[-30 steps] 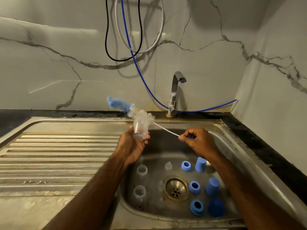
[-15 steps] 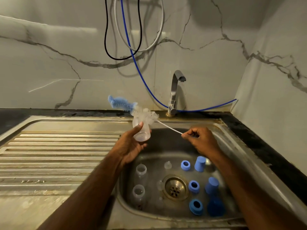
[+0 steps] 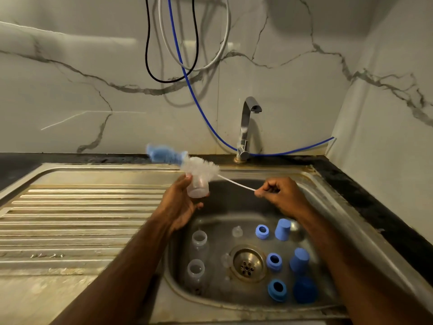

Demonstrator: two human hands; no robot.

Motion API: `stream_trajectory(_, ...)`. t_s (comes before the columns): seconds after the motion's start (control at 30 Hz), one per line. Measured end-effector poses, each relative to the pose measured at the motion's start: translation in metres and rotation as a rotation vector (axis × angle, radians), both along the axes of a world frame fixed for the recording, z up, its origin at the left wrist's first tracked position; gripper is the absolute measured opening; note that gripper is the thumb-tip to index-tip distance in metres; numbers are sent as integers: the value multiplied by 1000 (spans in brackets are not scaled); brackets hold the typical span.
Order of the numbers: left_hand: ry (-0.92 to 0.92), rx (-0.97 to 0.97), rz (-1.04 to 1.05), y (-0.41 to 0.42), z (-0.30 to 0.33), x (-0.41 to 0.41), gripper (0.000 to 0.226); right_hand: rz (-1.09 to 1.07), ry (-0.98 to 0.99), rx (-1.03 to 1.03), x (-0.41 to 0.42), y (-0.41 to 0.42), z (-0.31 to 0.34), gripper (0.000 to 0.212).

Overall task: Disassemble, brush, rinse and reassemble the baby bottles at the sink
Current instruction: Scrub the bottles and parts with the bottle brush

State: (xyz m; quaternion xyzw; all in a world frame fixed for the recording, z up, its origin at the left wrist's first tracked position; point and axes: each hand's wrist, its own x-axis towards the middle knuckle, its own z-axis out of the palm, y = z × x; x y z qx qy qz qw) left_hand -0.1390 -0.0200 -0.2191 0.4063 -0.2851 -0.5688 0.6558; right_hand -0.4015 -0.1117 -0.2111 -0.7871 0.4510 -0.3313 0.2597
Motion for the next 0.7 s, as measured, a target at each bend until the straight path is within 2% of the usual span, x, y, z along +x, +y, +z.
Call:
stream_trajectory(0.1,33,-9,25,2,3,1,53,-39,-27,10,-11,-3,0,8)
stream_trajectory(0.23,36,23,-24,1,2,-7,76,-72,-50,-101,10,4,-6,11)
stream_trajectory(0.3,121,-9,-8,2,4,-7,78,-4,-45,-63,14,7,-3,10)
stream_trajectory(0.4,196,-102,-69,6,8,2,93,59,-63,47,3,7,3,12)
stream_trajectory(0.53,111,-46,-83,6,6,-8,72,-58,-97,-59,9,9,-3,13)
stream_trajectory(0.7,148,-60,-37,4,6,-6,61,36,-78,11,9,6,-1,12)
